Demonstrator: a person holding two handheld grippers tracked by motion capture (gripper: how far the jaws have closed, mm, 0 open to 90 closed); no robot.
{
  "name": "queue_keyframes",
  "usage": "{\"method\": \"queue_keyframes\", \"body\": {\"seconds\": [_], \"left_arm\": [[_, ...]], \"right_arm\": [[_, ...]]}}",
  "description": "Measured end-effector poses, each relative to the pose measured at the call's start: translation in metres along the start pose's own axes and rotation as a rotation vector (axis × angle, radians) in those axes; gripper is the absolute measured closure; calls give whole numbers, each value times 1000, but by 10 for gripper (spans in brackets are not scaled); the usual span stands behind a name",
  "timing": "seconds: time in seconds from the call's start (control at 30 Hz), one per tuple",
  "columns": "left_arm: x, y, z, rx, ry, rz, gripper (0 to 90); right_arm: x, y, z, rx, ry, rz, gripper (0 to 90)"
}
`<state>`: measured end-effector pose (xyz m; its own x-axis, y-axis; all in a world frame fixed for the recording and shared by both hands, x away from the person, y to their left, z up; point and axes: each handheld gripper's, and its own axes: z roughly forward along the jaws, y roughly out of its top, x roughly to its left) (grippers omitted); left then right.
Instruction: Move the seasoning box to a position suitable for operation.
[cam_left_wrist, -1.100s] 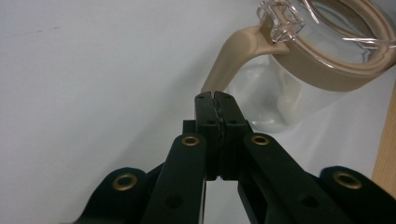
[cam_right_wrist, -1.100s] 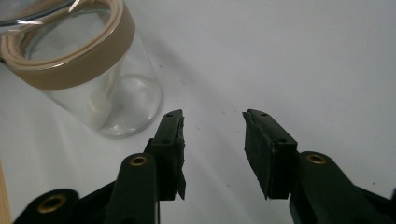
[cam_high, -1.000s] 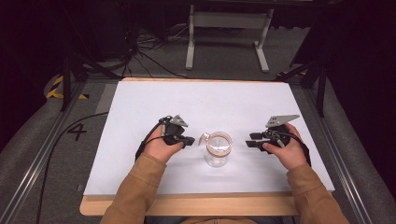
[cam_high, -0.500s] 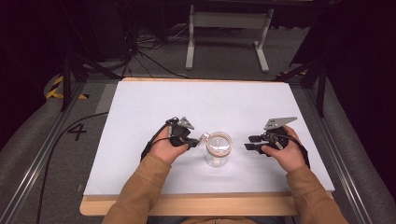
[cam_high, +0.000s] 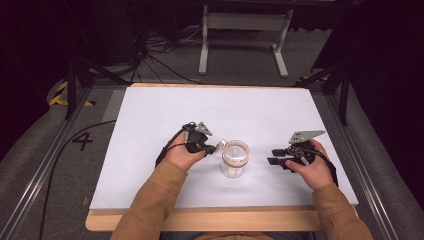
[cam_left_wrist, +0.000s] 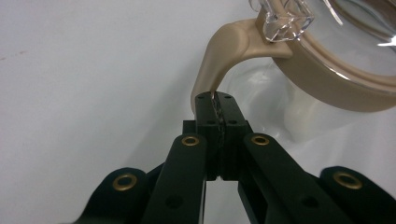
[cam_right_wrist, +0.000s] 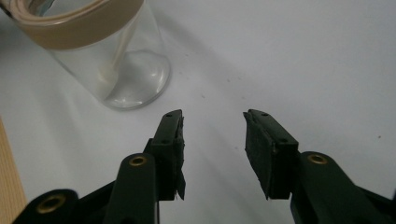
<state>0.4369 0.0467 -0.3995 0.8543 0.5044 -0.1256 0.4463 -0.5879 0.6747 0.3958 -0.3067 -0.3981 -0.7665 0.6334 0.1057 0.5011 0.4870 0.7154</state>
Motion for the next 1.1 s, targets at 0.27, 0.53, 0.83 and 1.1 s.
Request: {"method": "queue_keyframes", "body": {"seconds": [0.27, 0.53, 0.83, 1.1], "left_arm": [[8, 10, 12, -31, -12, -2, 898], [13, 19, 21, -38, -21, 1, 897], [12, 16, 9, -70, -19, -12, 875], [10, -5, -20, -96, 16, -55, 863]], "right_arm": [[5, -15, -12, -5, -32, 16, 584], [7, -27, -23, -13, -65, 30, 629], [9, -23, -16, 20, -73, -14, 784], [10, 2, 1, -4, -15, -64, 896]]}}
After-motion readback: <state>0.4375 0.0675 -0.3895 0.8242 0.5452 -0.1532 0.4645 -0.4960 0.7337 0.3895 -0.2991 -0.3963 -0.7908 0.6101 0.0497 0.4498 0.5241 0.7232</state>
